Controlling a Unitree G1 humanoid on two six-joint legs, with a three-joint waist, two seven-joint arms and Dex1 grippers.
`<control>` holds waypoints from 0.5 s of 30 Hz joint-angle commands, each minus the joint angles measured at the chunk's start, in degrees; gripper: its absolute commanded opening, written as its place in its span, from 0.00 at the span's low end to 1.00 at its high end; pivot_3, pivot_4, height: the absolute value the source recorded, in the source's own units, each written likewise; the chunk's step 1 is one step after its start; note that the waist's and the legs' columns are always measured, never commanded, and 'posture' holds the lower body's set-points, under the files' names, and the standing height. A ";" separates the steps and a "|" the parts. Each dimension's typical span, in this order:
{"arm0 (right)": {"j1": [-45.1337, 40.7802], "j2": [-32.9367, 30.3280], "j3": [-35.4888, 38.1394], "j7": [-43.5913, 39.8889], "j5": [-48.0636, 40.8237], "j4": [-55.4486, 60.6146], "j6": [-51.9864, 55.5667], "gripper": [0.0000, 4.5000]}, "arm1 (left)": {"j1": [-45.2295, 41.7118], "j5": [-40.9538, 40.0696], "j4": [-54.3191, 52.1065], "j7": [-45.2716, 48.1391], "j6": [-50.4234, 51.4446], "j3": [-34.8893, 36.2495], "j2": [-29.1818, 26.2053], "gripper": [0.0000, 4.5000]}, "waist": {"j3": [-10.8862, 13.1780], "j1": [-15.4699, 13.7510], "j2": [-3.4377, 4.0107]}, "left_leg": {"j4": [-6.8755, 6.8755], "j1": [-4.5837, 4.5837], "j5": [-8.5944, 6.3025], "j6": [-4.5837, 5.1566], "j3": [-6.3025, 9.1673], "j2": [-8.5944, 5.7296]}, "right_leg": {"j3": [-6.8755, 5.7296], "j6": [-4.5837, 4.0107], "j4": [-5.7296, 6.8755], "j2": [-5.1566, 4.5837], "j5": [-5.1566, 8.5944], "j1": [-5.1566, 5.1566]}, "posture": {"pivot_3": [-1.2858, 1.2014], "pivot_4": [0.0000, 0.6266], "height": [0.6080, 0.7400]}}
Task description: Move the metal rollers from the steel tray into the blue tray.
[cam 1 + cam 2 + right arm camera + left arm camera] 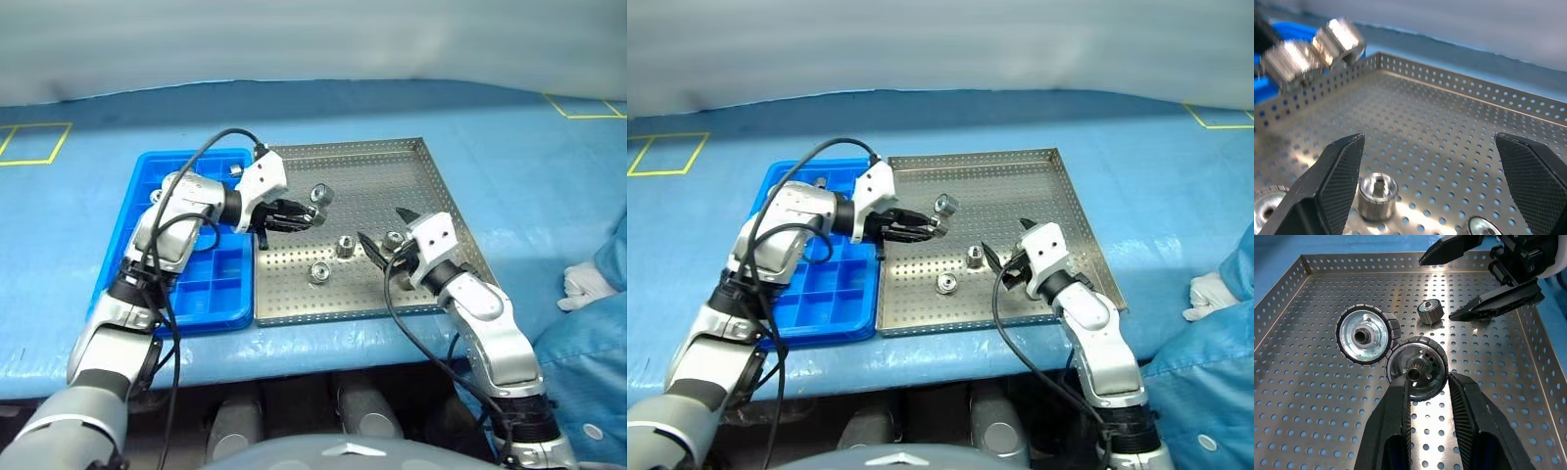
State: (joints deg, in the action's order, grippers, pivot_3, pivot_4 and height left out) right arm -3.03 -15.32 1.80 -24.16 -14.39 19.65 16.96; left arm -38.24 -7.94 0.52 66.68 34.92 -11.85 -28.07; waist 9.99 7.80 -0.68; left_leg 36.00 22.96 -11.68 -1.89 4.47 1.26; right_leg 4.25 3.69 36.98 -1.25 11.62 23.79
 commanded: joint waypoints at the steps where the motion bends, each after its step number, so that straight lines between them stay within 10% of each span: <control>1: -1.32 3.61 4.68 0.78 -10.66 5.20 2.00 1.00 | 3.59 -0.69 -5.89 -0.78 -6.25 0.15 -1.41 0.19 | 0.00 -0.06 0.00 | 0.00 0.00 0.00 0.00 0.00 0.01 | 0.01 0.00 0.00 0.00 0.00 0.00 | 0.46 0.24 1.00; 15: -9.02 9.26 6.93 17.15 -36.27 5.90 30.76 1.00 | 4.32 14.55 -2.06 -8.48 -30.27 -9.12 -4.10 0.19 | 0.00 -0.94 0.01 | 0.00 0.03 0.00 0.00 -0.01 0.00 | 0.04 -0.03 -0.01 0.01 -0.01 0.02 | 0.47 0.24 1.00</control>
State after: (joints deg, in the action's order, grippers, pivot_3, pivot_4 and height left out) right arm -11.01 -6.41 7.56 -8.41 -48.74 25.01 46.81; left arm -32.20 5.47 -1.46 59.31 8.15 -21.20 -31.91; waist 9.99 6.86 -0.67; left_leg 35.99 23.00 -11.68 -1.89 4.46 1.26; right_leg 4.29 3.66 36.96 -1.25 11.62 23.81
